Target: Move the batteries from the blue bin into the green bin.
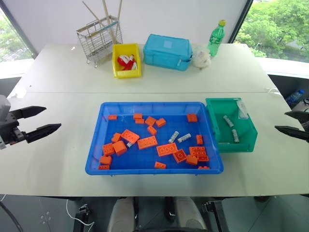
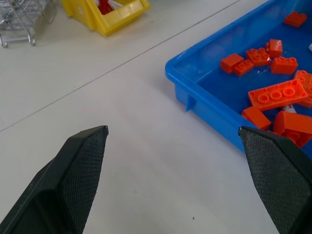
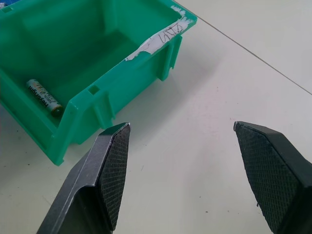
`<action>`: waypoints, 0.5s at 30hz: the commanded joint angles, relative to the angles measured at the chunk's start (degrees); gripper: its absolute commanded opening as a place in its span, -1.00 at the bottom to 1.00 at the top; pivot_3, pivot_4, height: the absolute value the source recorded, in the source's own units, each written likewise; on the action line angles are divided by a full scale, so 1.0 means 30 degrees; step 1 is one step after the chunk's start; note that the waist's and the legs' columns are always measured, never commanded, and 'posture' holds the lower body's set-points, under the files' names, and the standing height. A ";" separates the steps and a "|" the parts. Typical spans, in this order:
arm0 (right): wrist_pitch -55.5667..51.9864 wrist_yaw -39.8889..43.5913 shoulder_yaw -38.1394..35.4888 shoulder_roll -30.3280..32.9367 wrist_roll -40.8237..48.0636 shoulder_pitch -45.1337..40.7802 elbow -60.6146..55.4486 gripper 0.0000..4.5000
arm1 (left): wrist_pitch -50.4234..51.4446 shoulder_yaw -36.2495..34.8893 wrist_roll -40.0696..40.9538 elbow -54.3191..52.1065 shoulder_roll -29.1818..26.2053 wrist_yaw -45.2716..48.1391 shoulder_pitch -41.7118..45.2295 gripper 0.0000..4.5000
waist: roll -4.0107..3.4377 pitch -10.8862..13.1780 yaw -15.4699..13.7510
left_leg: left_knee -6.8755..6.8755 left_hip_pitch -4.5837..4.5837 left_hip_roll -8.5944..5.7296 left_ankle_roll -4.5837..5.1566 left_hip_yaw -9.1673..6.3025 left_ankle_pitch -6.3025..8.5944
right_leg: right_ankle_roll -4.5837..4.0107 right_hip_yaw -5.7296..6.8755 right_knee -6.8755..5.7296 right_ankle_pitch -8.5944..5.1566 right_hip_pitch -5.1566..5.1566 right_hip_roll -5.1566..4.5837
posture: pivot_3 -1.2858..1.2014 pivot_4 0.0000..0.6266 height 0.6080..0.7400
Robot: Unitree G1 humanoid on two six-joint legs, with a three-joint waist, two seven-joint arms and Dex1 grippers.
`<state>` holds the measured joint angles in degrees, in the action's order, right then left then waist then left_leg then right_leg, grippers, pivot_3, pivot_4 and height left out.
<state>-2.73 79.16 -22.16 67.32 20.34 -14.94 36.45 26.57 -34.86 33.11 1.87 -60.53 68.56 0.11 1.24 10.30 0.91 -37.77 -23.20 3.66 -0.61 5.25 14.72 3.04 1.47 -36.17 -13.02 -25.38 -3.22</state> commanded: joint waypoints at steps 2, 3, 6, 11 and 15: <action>-0.0222 0.0079 -0.0908 0.0355 0.0430 0.0454 -0.0613 0.54 | -0.0368 -0.0019 -0.0201 -0.0204 0.0010 -0.0099 0.0037 1.00 | 0.0000 -0.0001 -0.0004 | -0.0003 0.0000 -0.0001 0.0000 0.0001 0.0000 | 0.0000 -0.0001 0.0000 0.0001 0.0001 0.0000 | 0.03 -0.52 0.93; -0.0196 0.0048 -0.0989 0.0344 0.0436 0.0597 -0.0653 0.54 | -0.0202 0.0028 -0.0137 -0.0066 -0.0033 -0.0229 0.0237 1.00 | -0.0001 -0.0001 -0.0015 | -0.0003 0.0002 0.0000 0.0000 0.0000 0.0000 | 0.0001 -0.0001 -0.0001 0.0000 0.0003 0.0000 | 0.03 -0.52 0.93; -0.0645 -0.0004 -0.1144 0.0357 0.0572 0.0729 -0.0676 0.54 | 0.0042 0.0186 0.0050 0.0235 -0.0192 -0.0130 0.0563 1.00 | 0.0000 -0.0001 -0.0021 | -0.0015 0.0000 0.0000 0.0000 0.0000 0.0000 | 0.0001 -0.0001 -0.0003 0.0000 0.0005 0.0000 | 0.03 -0.52 0.93; -0.0488 -0.0236 -0.1129 0.0417 0.0381 0.0776 -0.0853 0.98 | 0.0248 0.0465 0.0071 0.0155 -0.0400 0.0247 0.0780 1.00 | -0.0001 0.0000 -0.0016 | -0.0024 0.0000 0.0000 0.0000 0.0000 0.0000 | 0.0002 -0.0001 -0.0005 0.0001 0.0008 0.0000 | 0.03 -0.52 0.93; -0.0489 -0.0391 -0.0637 0.0665 0.0190 -0.0311 -0.0653 0.98 | 0.0093 0.0606 0.0111 -0.0608 -0.0255 0.0219 0.0749 1.00 | -0.0003 0.0001 0.0042 | -0.0025 0.0000 0.0001 0.0000 0.0001 0.0000 | 0.0003 -0.0002 -0.0009 0.0002 0.0006 0.0001 | 0.03 -0.52 0.93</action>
<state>-4.56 78.17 -23.20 67.35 20.54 -13.93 35.17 27.16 -32.37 32.99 2.51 -60.37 68.73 1.96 1.23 10.30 1.04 -37.85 -23.20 3.66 -0.61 5.25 14.72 3.05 1.45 -36.20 -13.02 -25.37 -3.22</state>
